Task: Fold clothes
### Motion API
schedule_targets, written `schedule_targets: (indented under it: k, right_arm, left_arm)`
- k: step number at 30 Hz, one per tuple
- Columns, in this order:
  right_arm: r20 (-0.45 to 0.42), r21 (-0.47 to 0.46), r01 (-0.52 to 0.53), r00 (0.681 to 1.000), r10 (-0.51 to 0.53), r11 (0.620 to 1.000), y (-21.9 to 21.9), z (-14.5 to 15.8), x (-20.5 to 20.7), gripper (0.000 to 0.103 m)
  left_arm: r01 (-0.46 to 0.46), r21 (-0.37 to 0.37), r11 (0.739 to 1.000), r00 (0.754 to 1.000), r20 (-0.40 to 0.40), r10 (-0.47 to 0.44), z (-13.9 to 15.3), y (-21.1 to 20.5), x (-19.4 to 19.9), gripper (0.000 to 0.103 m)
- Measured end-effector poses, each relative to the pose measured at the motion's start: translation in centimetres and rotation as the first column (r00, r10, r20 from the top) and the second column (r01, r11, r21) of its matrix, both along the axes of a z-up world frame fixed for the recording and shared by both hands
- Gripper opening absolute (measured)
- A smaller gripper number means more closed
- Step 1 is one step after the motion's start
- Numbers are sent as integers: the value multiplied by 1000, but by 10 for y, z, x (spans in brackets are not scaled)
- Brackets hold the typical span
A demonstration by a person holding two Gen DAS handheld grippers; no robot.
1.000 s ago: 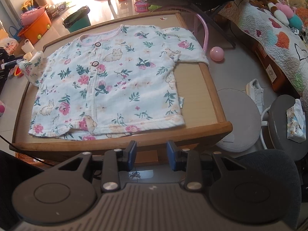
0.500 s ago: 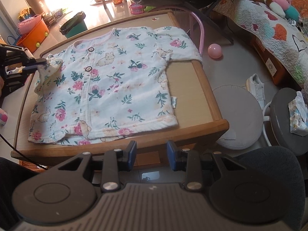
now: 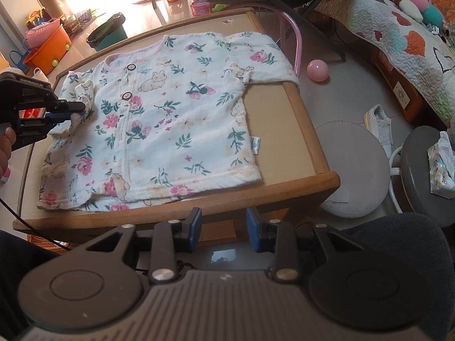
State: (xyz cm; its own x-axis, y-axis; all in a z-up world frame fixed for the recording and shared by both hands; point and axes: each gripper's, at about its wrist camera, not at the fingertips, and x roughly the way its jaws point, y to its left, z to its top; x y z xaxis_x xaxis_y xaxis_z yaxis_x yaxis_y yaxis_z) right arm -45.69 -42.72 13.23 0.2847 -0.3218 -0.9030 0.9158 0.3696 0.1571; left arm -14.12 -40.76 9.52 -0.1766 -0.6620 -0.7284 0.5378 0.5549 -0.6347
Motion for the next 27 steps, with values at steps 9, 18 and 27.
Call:
schedule_targets:
  k: [9,18,27]
  right_arm:
    - [11,12,7,1000,-7,1000,-2,-4,-3,34]
    - [22,25,20,1000,-20,999,-3,-8,-7,34]
    - [33,39,14,999,-15,999,-4,-11,-7,34]
  left_arm:
    - [119,40,992,958,258,-126,25,-21,-9,41]
    - [149,115,982,876,446,-185,34,-71,-30,46]
    - [144,246,959,834,492,-251,33,-102,-43,16]
